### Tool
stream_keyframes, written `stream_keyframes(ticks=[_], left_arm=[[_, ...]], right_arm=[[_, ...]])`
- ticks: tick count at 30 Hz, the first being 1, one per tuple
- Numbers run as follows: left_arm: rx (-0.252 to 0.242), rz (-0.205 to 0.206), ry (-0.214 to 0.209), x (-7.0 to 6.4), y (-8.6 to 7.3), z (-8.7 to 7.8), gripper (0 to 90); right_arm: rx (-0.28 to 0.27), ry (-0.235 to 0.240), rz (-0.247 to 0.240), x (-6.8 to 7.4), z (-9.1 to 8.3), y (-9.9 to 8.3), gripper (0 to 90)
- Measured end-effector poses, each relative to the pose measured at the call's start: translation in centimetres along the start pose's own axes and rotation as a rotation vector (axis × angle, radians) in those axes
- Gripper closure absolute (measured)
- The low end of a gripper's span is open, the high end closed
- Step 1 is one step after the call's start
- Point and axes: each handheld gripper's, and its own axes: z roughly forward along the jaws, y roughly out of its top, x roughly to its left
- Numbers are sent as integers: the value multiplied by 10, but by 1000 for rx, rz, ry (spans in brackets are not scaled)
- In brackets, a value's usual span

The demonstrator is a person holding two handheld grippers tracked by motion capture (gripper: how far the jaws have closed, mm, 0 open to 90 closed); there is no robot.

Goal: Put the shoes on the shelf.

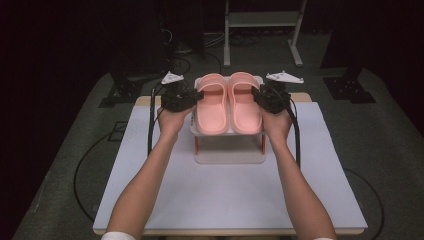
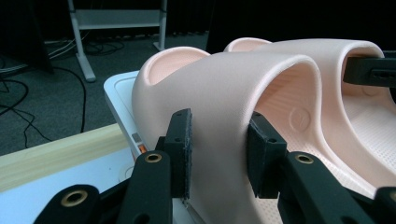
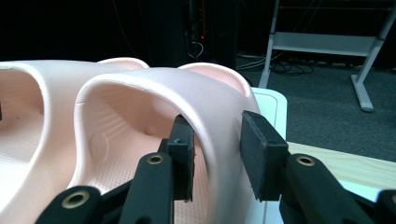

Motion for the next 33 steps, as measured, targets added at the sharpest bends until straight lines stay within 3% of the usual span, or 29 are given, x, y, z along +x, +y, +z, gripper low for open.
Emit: stream_keyframes(ticks=[9,26,33], left_arm=[[8,7,1,0,3,6,651],[-1,-4,6,2,6,18,647],[-4,-5,8,5,8,23,644]], right_arm=[[12,28,17,-6,2,1,643],[16,36,-21,-14,8,4,642],[17,36,-17,-17,13,6,642]])
